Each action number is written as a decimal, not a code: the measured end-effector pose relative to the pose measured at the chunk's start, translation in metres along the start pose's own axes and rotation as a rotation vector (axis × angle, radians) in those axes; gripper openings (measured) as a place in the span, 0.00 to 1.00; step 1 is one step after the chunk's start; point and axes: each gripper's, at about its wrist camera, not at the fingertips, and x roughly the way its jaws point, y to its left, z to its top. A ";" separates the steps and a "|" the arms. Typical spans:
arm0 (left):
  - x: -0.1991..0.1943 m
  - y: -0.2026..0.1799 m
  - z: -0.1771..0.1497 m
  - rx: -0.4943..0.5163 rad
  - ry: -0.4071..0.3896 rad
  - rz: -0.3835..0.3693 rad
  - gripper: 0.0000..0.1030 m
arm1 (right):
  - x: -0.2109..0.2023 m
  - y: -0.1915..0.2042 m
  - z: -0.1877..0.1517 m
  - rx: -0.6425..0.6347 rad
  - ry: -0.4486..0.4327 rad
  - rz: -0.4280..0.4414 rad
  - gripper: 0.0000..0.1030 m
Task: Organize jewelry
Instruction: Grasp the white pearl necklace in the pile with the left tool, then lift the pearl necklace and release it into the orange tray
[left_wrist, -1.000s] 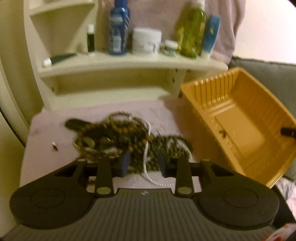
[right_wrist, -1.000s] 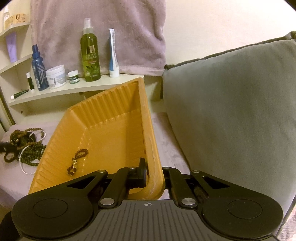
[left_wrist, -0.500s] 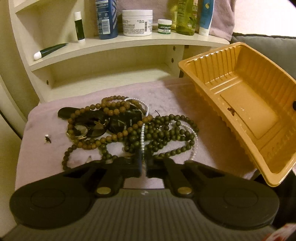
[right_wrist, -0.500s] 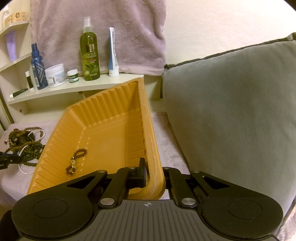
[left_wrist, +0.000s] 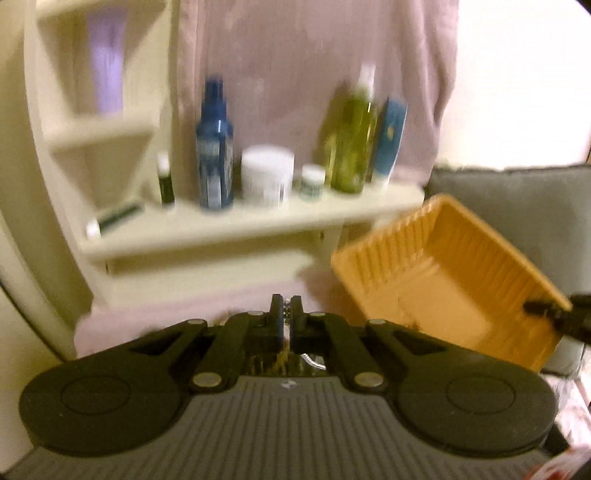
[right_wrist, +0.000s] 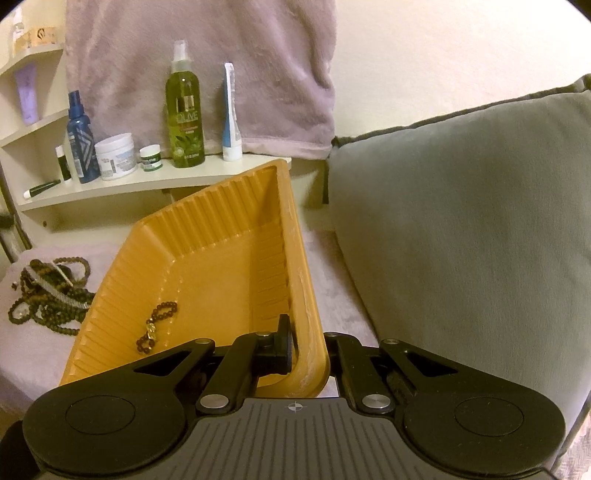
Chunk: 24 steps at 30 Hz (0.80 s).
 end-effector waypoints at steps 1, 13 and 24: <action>-0.004 -0.001 0.009 0.007 -0.016 -0.003 0.02 | 0.000 0.000 0.000 0.000 -0.001 0.000 0.05; -0.040 -0.019 0.074 0.066 -0.162 -0.039 0.02 | -0.001 0.002 0.001 -0.001 -0.014 0.002 0.05; -0.057 -0.041 0.101 0.118 -0.216 -0.076 0.02 | -0.002 0.003 0.001 0.004 -0.019 0.004 0.05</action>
